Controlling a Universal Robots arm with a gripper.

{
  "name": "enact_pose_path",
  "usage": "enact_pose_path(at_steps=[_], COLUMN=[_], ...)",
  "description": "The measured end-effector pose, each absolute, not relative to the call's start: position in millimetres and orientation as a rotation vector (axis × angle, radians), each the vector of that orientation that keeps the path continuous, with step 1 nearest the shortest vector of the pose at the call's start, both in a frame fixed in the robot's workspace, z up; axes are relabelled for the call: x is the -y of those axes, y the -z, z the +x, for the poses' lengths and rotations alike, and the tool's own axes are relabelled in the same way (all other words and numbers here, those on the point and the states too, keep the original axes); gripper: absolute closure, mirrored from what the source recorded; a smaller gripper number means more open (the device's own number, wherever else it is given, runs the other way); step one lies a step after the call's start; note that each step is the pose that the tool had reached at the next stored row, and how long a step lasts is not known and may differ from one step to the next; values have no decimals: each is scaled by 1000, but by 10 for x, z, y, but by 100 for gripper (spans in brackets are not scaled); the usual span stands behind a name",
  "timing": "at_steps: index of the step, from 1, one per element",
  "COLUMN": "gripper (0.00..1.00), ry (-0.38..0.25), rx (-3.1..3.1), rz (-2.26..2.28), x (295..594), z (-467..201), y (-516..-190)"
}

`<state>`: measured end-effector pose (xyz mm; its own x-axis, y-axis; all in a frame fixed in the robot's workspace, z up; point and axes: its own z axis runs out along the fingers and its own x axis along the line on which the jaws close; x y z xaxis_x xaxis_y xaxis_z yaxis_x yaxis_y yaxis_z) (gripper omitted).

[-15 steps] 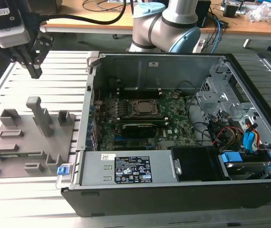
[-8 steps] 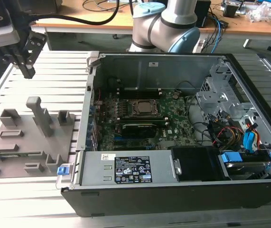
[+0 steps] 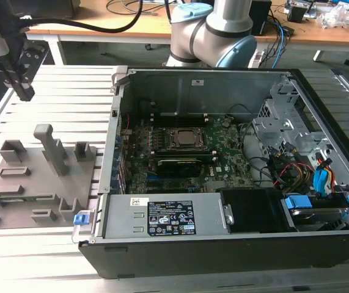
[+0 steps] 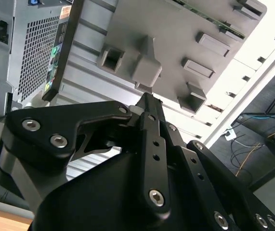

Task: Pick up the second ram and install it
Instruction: 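Reach for the second ram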

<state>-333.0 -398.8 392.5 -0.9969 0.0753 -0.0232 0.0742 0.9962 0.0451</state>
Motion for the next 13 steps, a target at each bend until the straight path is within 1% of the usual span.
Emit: enact_pose_path(at_steps=[13], gripper=[89], ry=[-69], rx=[-3114], rz=[117], x=[3988], z=[-3602], y=[-3921])
